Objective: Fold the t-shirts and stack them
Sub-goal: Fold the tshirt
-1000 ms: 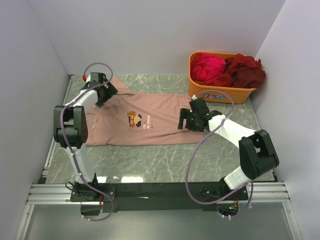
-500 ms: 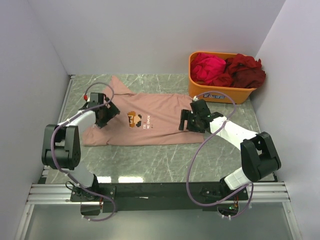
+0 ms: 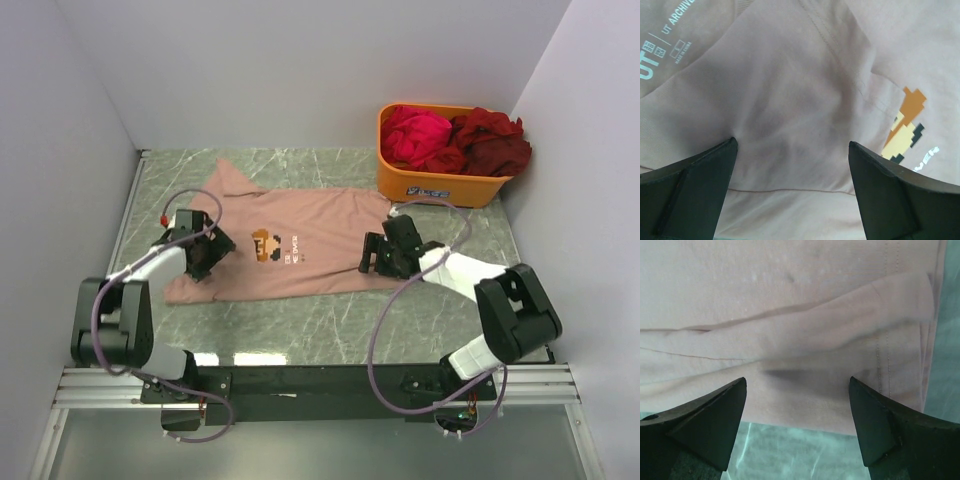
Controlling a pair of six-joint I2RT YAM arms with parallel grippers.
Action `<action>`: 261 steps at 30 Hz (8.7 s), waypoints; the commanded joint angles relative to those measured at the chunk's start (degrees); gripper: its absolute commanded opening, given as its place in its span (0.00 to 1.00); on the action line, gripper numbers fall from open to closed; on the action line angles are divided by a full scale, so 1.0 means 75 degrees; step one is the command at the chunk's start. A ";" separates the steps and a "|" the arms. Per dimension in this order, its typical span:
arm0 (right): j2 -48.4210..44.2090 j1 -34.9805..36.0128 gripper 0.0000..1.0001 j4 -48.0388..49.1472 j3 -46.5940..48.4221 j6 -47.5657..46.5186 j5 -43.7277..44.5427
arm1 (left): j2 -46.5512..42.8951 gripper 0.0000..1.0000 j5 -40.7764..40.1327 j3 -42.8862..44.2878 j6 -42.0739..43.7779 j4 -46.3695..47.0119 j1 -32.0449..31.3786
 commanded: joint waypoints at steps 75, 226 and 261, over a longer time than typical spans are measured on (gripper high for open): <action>-0.1874 -0.0356 0.90 -0.1823 0.1239 -0.0289 0.1022 | 0.5748 0.00 -0.0062 0.8382 0.1725 -0.0570 0.0438; 0.1256 0.1881 0.03 -0.3452 0.2777 0.2464 0.6438 | -0.5349 0.01 -0.1774 -0.0372 -0.2786 -0.5398 0.0438; 0.0810 0.0628 0.83 -0.0218 0.0748 0.0286 0.0110 | 0.1374 0.99 0.0558 0.1370 -0.1346 -0.0126 0.0216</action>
